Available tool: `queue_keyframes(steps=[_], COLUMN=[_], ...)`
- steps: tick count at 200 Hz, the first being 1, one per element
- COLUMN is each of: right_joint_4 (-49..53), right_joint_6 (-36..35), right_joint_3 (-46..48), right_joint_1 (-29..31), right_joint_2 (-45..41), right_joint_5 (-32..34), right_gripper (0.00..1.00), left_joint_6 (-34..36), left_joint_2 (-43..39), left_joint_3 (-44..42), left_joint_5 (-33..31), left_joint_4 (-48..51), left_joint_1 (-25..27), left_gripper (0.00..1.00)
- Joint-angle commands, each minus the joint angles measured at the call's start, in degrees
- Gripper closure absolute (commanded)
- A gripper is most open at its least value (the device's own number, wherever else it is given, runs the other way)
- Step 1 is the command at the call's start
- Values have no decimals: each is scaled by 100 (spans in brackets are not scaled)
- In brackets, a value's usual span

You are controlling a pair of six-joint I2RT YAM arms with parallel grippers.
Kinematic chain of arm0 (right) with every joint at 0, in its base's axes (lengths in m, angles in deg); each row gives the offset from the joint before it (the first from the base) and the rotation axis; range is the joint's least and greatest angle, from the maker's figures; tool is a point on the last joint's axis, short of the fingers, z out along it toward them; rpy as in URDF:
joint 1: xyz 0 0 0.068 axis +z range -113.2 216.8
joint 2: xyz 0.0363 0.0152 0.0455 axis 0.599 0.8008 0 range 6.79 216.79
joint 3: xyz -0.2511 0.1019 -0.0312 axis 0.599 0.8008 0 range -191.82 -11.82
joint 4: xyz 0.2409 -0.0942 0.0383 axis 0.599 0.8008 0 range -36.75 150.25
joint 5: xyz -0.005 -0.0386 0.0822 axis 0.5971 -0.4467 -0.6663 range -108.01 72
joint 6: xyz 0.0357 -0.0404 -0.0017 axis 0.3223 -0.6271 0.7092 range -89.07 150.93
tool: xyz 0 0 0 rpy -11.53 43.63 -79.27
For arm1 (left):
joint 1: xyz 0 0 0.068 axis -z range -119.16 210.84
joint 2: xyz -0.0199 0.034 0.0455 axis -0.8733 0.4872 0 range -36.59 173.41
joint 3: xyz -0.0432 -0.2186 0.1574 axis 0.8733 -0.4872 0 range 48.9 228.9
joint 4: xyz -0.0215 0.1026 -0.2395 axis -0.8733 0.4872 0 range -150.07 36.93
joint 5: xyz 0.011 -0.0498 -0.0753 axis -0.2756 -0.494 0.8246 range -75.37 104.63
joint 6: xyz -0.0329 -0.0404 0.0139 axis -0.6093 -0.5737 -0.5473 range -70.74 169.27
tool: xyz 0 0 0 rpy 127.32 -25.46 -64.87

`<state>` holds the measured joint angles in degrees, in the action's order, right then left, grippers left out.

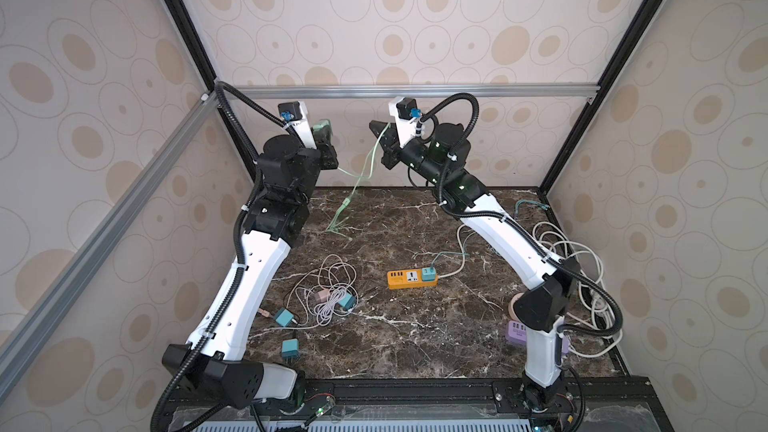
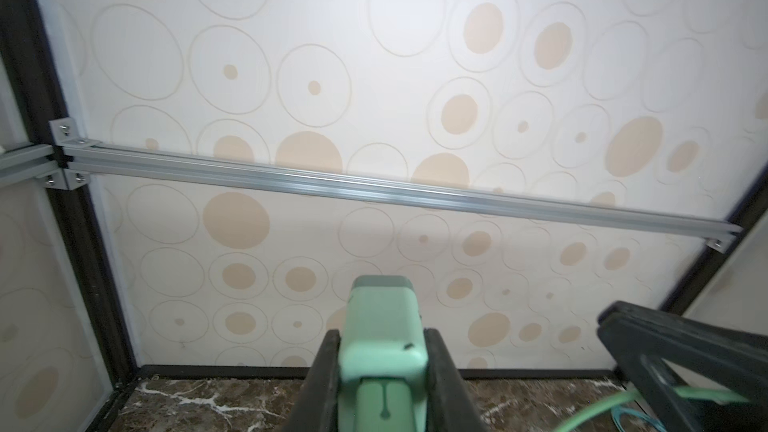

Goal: Insert the plug

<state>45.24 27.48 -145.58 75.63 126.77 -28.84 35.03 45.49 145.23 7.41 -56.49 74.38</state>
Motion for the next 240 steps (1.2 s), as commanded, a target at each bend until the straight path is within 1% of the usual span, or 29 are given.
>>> queue_keyframes(steps=[1,17,25,32,45,58,77,82,95,105,117,120,128,131,132,134,151,158,173,194,208,219,240], right_joint_4=[-146,-471,-629,-738,-810,-747,-408,-318,-145,-205,-325,-344,-337,-318,-312,-303,-113,1,262,515,700,846,1117], right_joint_6=[29,374,439,486,524,330,-102,-153,-157,-107,-9,26,73,79,80,76,-89,-205,-313,-394,-307,-95,256], right_joint_3=[-1488,-2524,-2678,-2583,-1961,-1033,360,703,1488,2143,2918,3101,3540,3694,3745,3851,4654,4939,5446,6075,6364,6544,6861], right_joint_1=[-17,-9,7,12,6,5,-12,-21,-87,-165,-294,-328,-436,-467,-483,-508,-653,-719,-779,-823,-842,-870,-983], right_joint_2=[1259,2147,2387,2465,2403,2182,1788,1654,1268,907,400,283,-25,-141,-172,-246,-824,-1037,-1473,-2089,-2485,-2774,-3282], right_joint_5=[461,663,692,787,891,806,675,641,528,455,343,301,118,34,5,-30,-323,-334,-20,332,529,695,757], right_gripper=[100,100,100,100,100,100,91,85,65,49,36,32,16,4,2,0,0,0,0,0,0,0,1], left_joint_6=[-32,98,270,482,667,649,471,419,294,237,212,204,194,186,185,185,167,172,291,755,1190,1449,1916], left_joint_2=[321,493,585,650,720,706,664,667,703,742,765,765,761,757,752,755,737,717,632,475,408,388,394], left_joint_3=[500,631,699,713,523,31,-920,-1112,-1461,-1595,-1735,-1767,-1853,-1889,-1894,-1915,-2028,-2061,-2163,-2337,-2436,-2536,-2709], left_joint_5=[-497,-824,-1002,-1081,-1019,-532,167,206,183,219,297,297,313,325,326,338,448,475,708,1399,1703,1937,2619], left_joint_4=[-1143,-1824,-2022,-2220,-2260,-2183,-2213,-2201,-2101,-2005,-2001,-1858,-1794,-1783,-1778,-1767,-1583,-1512,-1405,-1247,-1025,-864,-512], left_joint_1=[-346,-510,-535,-552,-549,-552,-537,-534,-537,-537,-536,-537,-531,-532,-534,-536,-541,-528,-495,-337,-167,-83,57], left_gripper=[100,100,100,100,100,100,100,100,100,100,100,100,100,100,100,100,100,100,100,100,100,100,100])
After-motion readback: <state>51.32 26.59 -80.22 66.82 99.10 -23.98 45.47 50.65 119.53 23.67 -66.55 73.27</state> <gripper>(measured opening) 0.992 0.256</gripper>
